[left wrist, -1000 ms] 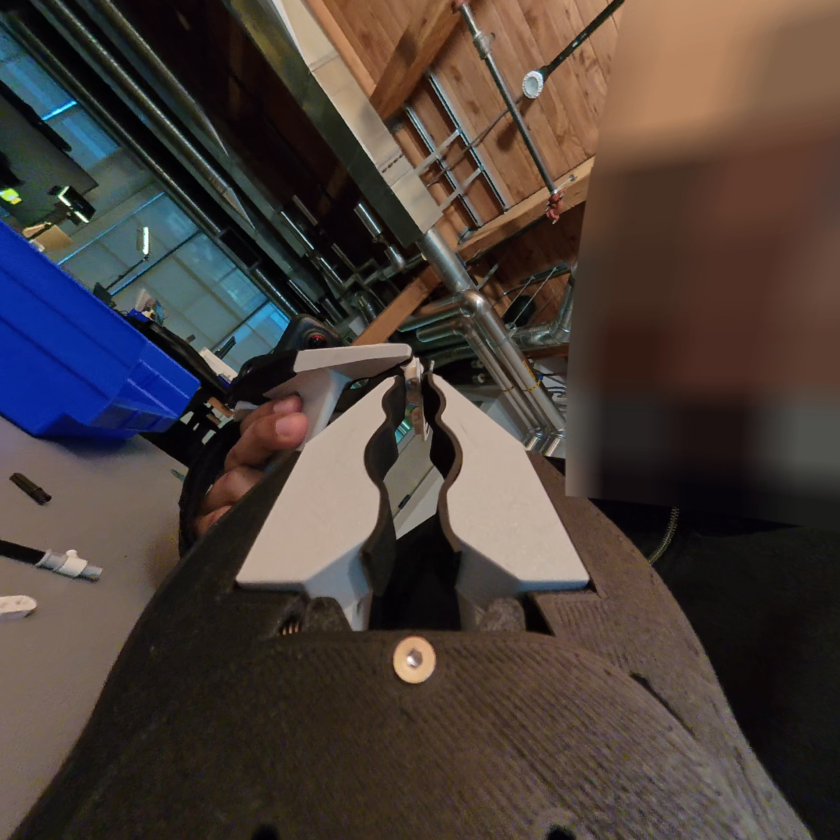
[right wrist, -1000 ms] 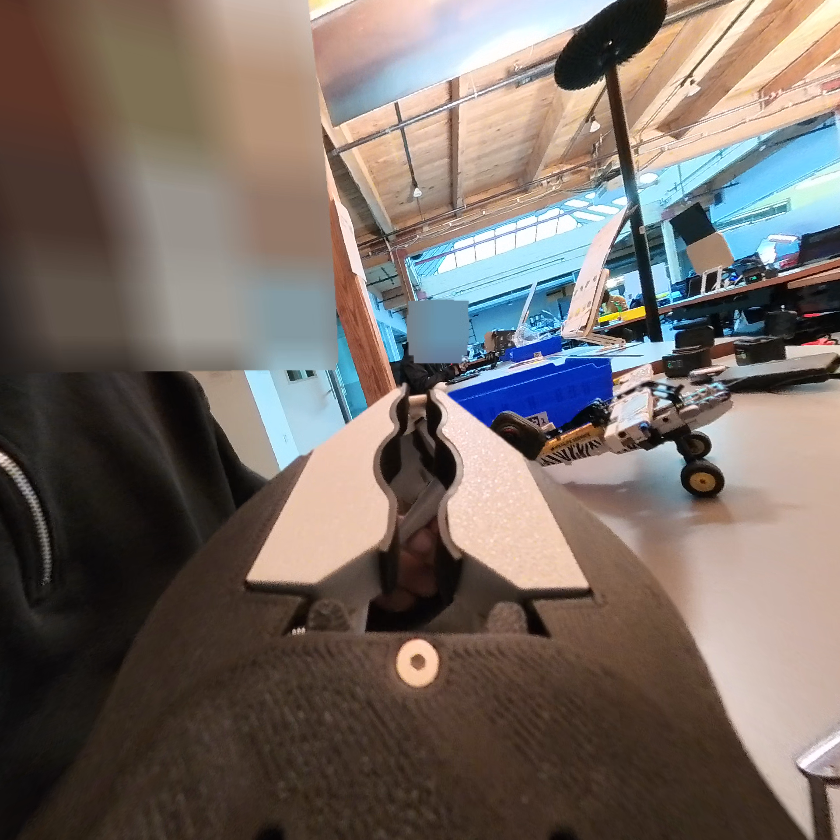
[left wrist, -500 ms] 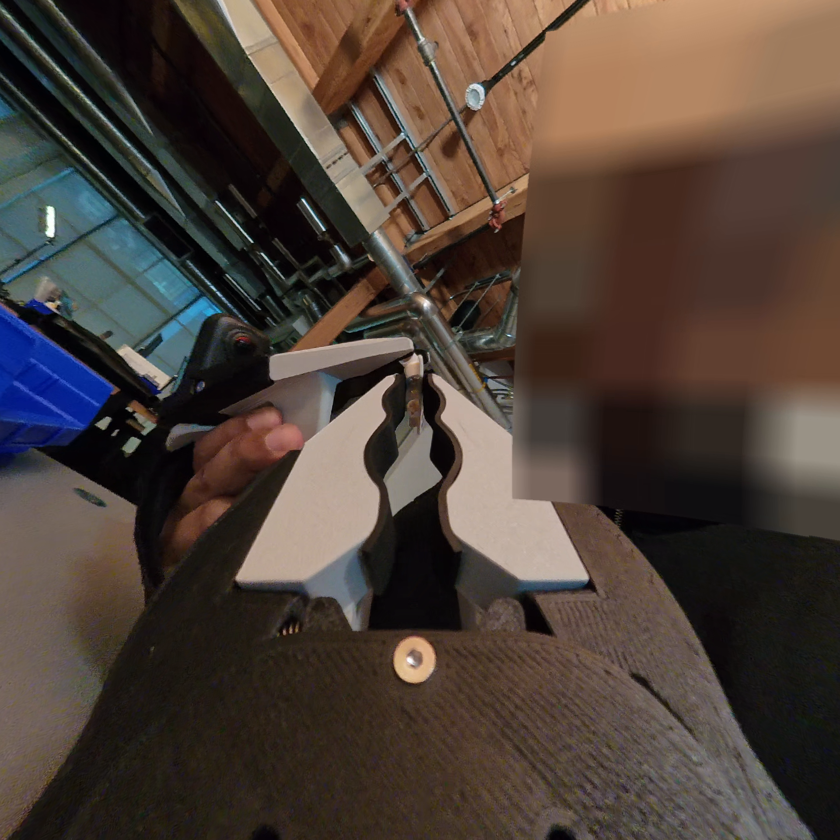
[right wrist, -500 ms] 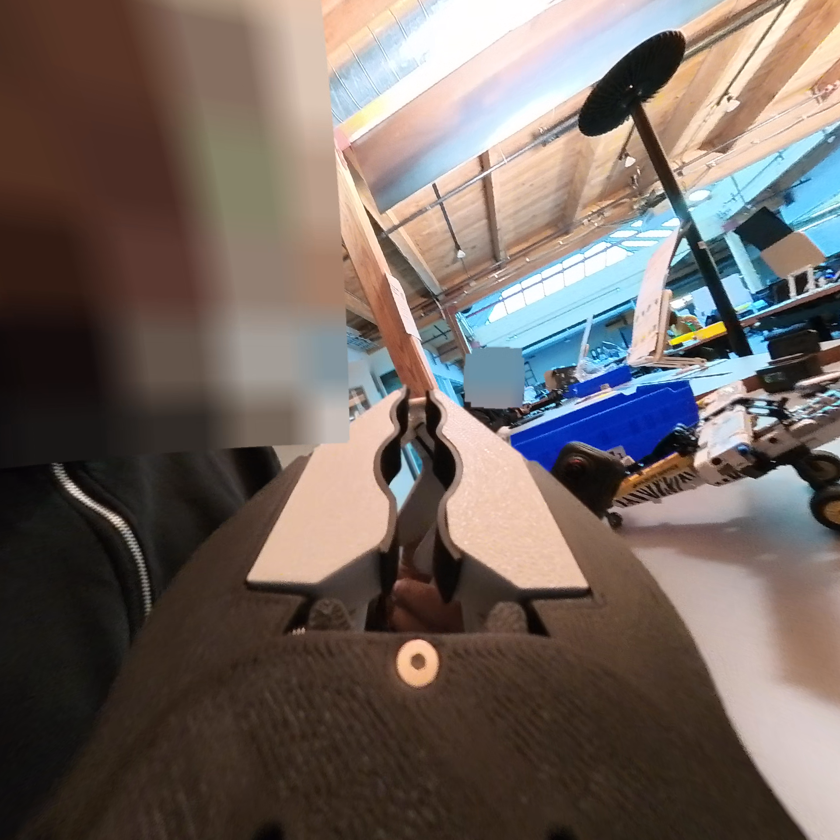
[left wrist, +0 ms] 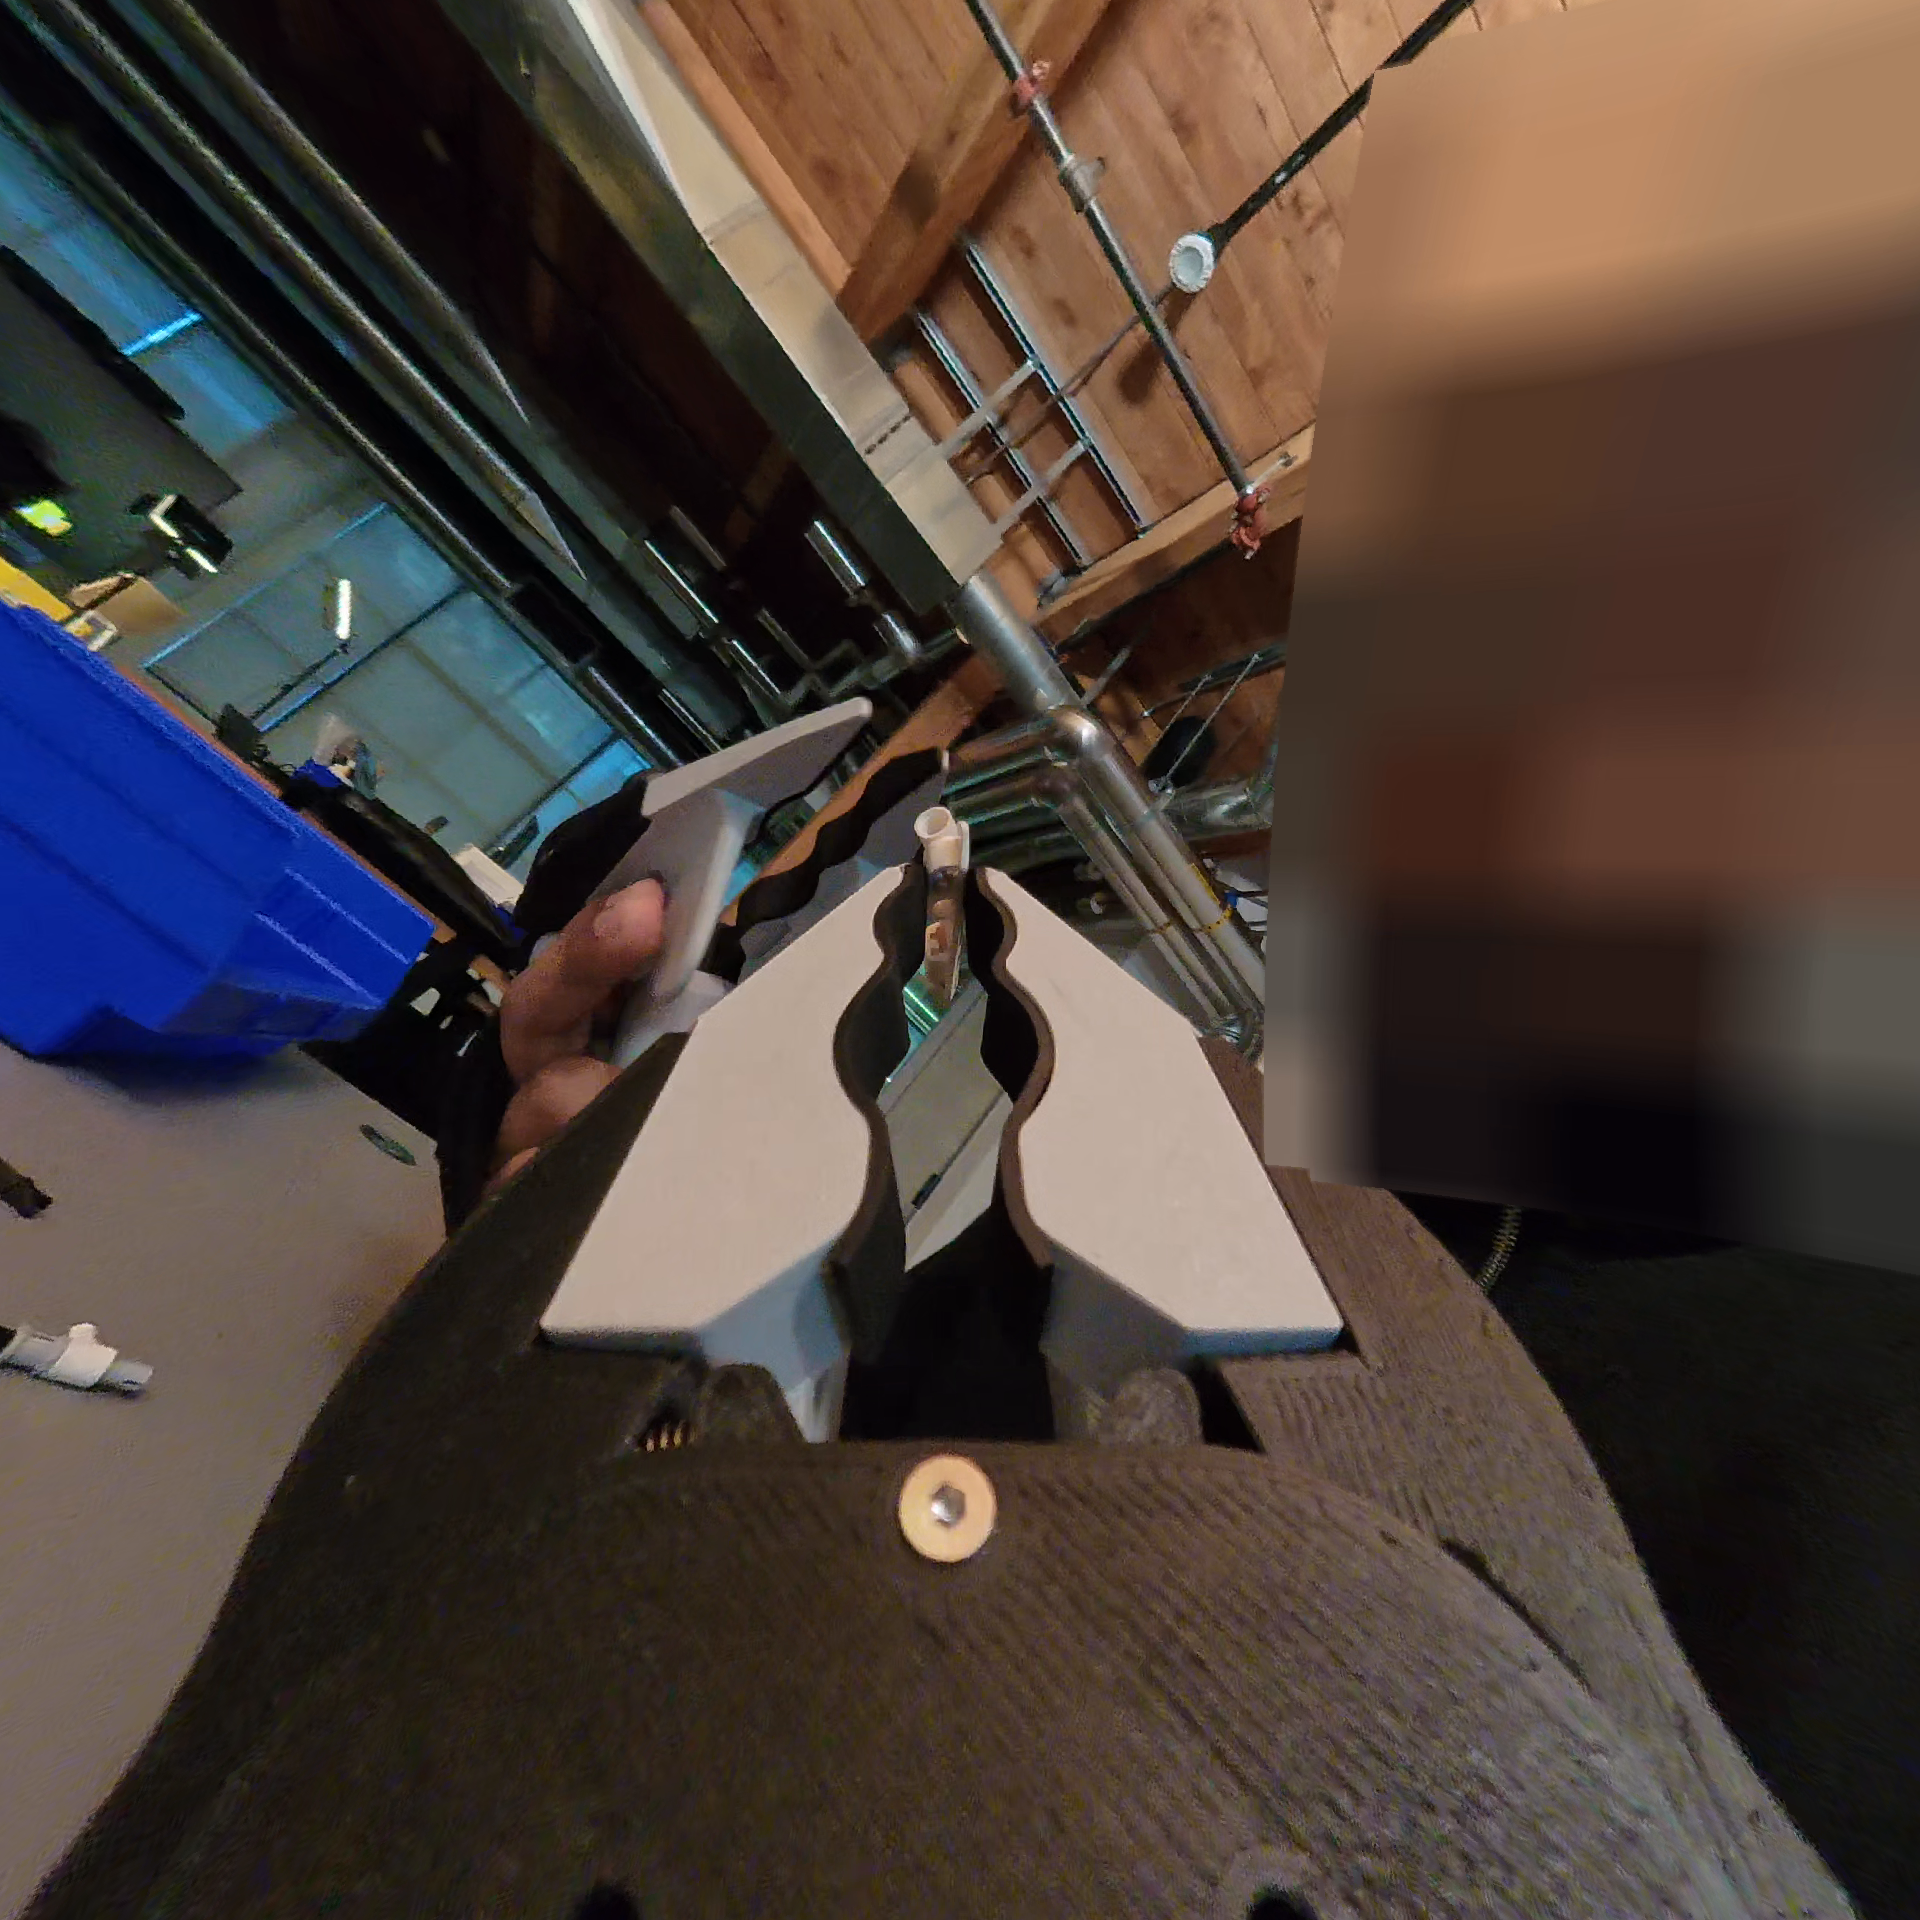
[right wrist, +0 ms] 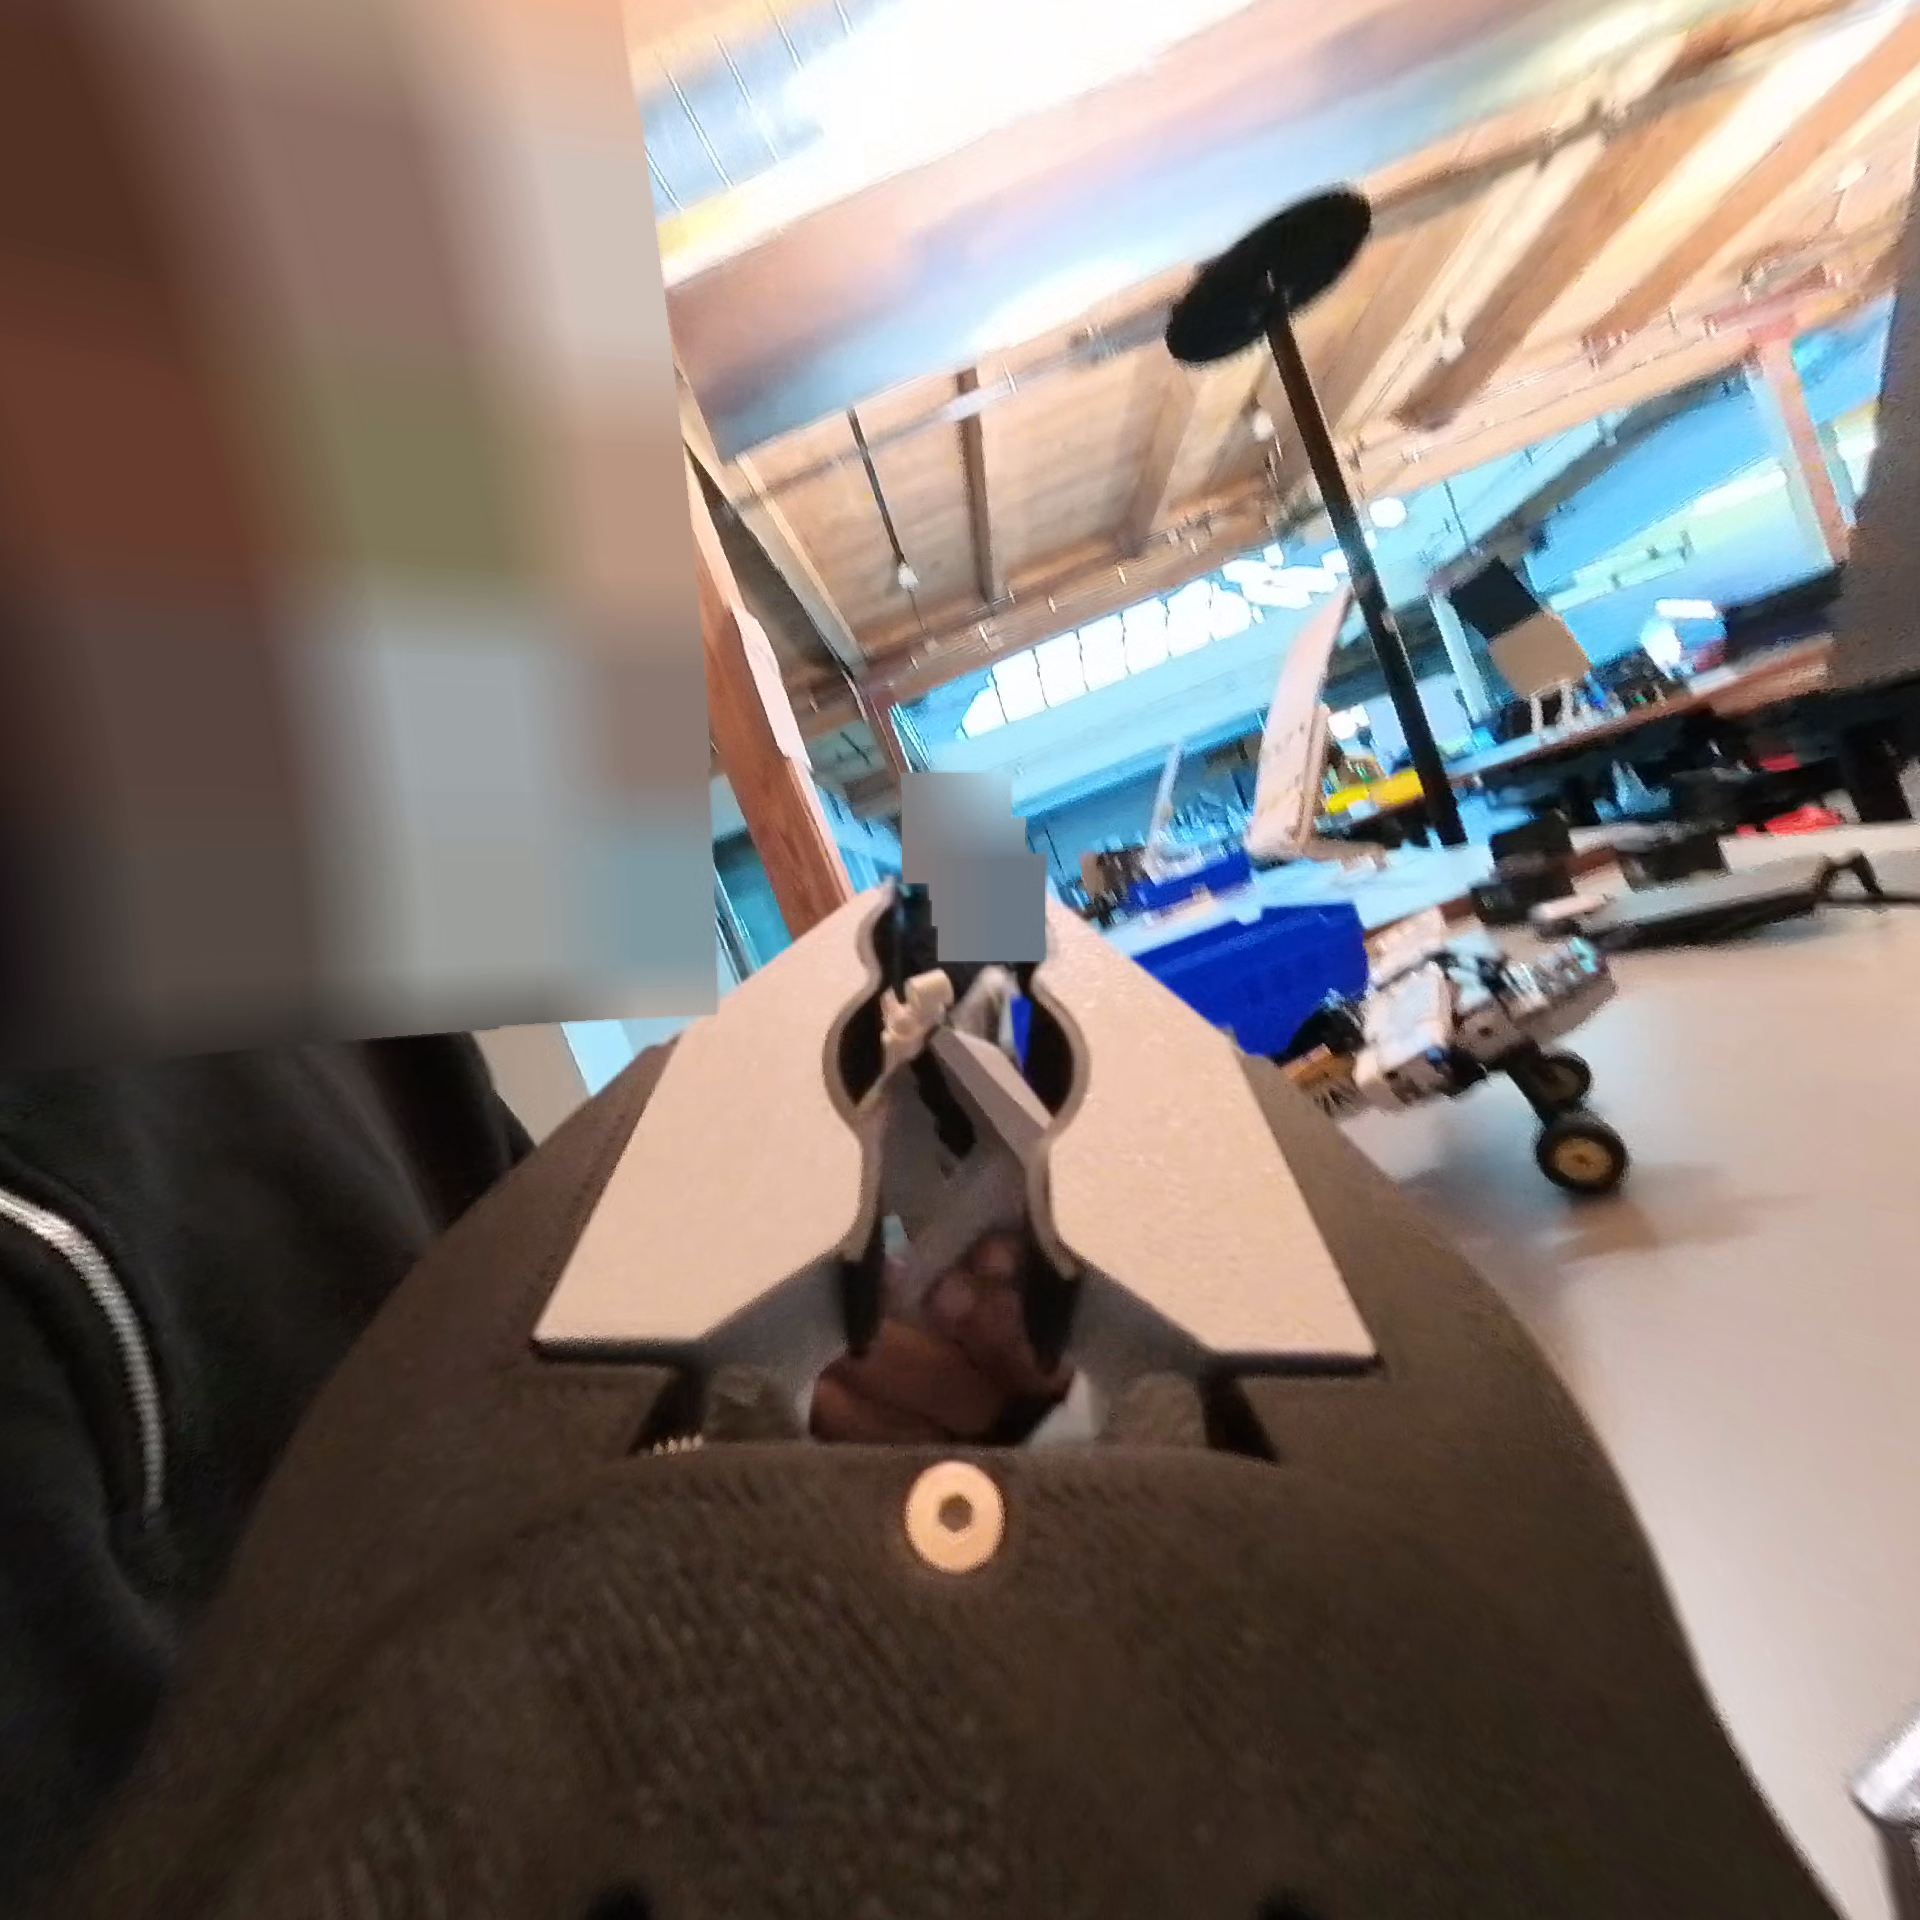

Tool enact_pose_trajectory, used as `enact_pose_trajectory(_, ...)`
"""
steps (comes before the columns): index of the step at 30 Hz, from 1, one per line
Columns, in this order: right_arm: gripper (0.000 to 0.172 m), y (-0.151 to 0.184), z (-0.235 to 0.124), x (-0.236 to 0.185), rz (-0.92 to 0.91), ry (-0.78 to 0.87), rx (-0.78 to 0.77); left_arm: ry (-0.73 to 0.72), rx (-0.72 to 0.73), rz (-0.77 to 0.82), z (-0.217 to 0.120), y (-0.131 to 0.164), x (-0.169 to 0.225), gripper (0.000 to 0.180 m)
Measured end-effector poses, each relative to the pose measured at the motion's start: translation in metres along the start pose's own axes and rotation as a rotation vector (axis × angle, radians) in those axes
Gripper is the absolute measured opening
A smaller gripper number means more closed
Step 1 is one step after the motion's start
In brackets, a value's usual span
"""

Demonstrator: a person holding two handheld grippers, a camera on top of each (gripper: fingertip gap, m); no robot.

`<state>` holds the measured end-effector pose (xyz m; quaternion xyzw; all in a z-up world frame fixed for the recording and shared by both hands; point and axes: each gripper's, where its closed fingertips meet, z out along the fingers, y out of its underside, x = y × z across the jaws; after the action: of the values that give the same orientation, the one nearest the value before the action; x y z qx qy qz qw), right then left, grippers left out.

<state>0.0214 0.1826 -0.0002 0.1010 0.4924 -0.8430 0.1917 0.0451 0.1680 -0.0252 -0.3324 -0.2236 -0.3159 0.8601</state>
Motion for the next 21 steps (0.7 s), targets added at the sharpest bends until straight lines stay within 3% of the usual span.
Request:
enact_pose_trajectory(1,0.028,0.007,0.001,0.005,-0.003,0.022,-0.049,-0.024,0.008,0.014,-0.001,-0.001,-0.002,0.006)
enact_pose_trajectory(6,0.033,0.031,0.006,0.017,-0.023,0.121,-0.196,-0.235,-0.013,0.250,-0.008,-0.003,-0.017,0.005)
enact_pose_trajectory(13,0.008,0.040,0.009,0.013,0.022,0.097,-0.229,-0.413,-0.093,0.555,-0.009,-0.007,-0.015,0.005)
enact_pose_trajectory(21,0.005,0.039,0.008,0.009,0.134,0.029,-0.191,-0.450,-0.142,0.604,-0.009,-0.004,-0.017,0.005)
